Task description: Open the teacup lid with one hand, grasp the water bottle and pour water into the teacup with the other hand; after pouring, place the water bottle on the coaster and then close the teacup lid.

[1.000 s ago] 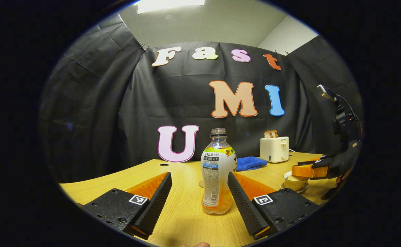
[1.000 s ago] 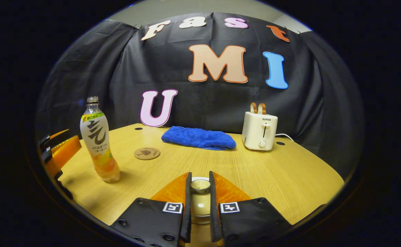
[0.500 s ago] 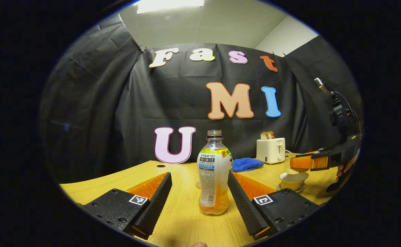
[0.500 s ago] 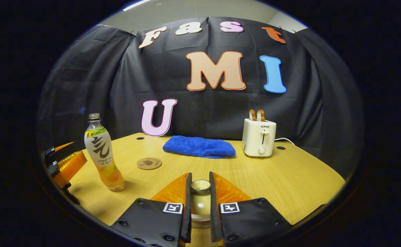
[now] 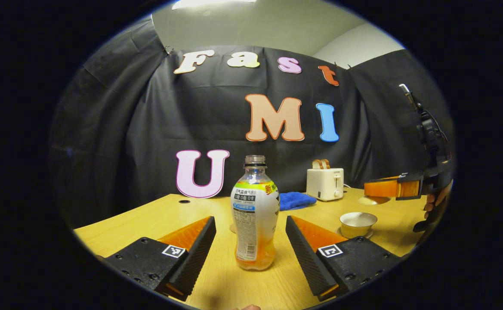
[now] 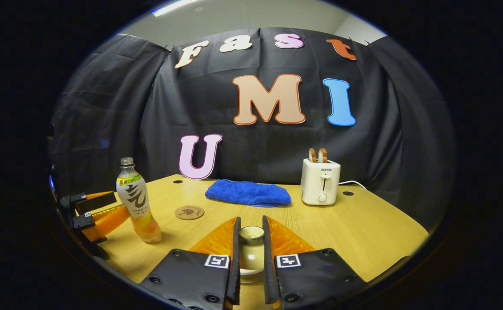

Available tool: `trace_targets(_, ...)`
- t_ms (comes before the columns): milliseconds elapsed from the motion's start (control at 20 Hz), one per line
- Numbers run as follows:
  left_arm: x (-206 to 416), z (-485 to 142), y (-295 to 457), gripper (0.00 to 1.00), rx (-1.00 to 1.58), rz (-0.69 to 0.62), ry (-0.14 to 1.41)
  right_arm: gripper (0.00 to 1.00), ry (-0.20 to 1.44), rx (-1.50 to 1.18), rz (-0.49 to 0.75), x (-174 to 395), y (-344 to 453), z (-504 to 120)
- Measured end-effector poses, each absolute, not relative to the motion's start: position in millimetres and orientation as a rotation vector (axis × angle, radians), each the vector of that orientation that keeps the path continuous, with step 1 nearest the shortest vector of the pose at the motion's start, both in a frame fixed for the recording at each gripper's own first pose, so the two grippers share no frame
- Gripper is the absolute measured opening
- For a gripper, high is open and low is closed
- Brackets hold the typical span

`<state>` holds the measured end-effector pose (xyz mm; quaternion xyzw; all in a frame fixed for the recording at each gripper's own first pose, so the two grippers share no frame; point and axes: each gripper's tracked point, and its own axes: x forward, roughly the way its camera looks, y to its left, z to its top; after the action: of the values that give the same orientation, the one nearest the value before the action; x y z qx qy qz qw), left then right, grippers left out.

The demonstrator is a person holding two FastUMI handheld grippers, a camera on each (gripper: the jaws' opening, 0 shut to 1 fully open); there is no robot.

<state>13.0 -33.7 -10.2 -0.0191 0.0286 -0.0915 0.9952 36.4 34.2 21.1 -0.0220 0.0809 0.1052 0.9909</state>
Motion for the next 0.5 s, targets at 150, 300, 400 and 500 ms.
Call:
trace_targets(150, 20.1, -21.2, -43.1, 0.95, -0.044, -0.225, 0.105, 0.28, 0.163, -0.044, 0.192, 32.7, 22.4, 22.7)
trace_targets(300, 27.4, -30.6, -51.0, 0.95, -0.052, -0.260, 0.156, 0.25, 0.168, -0.030, 0.175, 29.9, 12.2, 21.6)
trace_targets(400, 32.6, -33.2, -49.6, 0.95, -0.057, -0.255, 0.179, 0.25, 0.171, -0.021, 0.164, 28.5, 5.5, 19.9)
trace_targets(500, 36.9, -36.7, -47.3, 0.88, -0.060, -0.248, 0.196, 0.25, 0.172, -0.014, 0.155, 26.7, -1.4, 19.5)
